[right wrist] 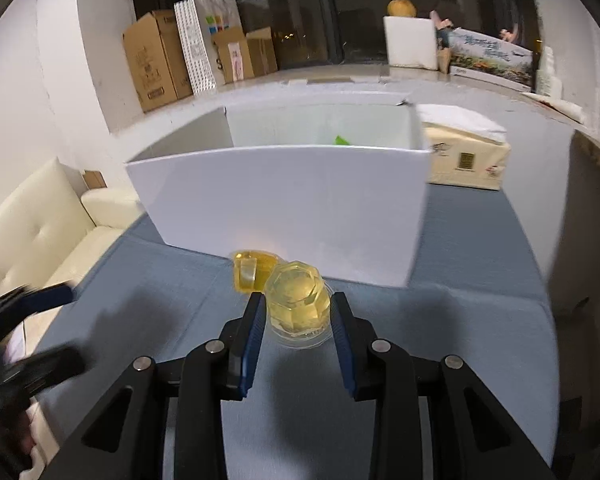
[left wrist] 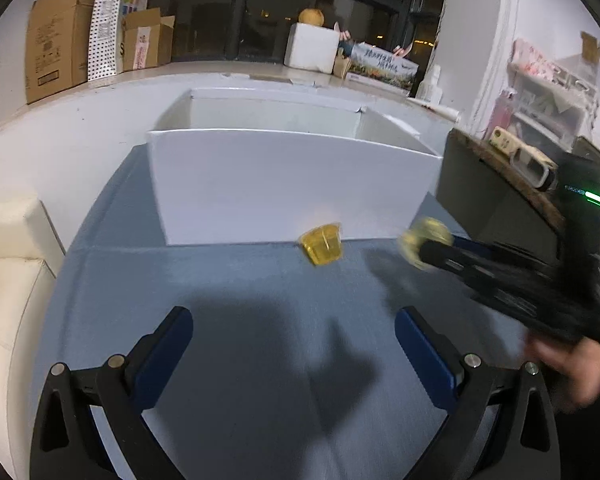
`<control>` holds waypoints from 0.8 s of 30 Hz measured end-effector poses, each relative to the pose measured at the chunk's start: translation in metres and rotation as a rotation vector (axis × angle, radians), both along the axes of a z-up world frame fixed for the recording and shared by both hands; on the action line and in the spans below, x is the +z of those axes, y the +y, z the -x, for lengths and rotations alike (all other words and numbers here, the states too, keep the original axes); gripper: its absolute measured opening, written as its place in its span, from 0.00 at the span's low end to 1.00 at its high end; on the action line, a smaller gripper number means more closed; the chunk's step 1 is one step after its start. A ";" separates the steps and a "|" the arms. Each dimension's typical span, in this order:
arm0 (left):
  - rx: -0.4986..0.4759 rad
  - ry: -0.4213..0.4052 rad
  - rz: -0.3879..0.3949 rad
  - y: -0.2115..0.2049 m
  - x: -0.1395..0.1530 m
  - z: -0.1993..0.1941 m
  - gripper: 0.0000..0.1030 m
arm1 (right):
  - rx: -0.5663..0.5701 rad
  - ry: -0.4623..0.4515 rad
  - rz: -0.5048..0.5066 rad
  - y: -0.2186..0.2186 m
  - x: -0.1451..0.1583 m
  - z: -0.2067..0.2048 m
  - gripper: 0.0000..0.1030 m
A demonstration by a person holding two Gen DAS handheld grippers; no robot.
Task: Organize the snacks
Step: 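Grasp the last yellow jelly cup with the left tool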
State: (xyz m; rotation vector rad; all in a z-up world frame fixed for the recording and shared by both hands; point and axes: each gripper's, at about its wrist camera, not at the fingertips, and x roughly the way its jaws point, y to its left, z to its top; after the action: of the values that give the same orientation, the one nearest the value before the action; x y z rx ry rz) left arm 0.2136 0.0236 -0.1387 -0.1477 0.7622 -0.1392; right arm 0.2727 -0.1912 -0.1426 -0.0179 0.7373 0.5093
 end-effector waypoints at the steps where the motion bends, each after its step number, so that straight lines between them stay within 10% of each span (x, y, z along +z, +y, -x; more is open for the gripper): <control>1: -0.005 0.003 0.003 -0.005 -0.002 -0.010 1.00 | -0.014 -0.004 -0.006 -0.011 0.003 0.007 0.35; 15: 0.032 0.111 -0.134 -0.065 -0.044 -0.121 0.97 | -0.135 0.017 -0.055 -0.069 0.002 0.027 0.35; 19: 0.010 0.135 -0.172 -0.069 -0.052 -0.122 0.36 | -0.134 0.022 -0.064 -0.070 0.001 0.026 0.35; 24: -0.011 0.105 -0.172 -0.067 -0.046 -0.109 0.36 | -0.124 0.020 -0.066 -0.062 -0.001 0.028 0.35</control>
State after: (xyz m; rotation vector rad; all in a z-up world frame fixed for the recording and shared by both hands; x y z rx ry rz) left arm 0.3226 -0.0436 -0.1843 0.0124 0.8763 -0.0762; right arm 0.2445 -0.2528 -0.1441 0.0943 0.7360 0.4157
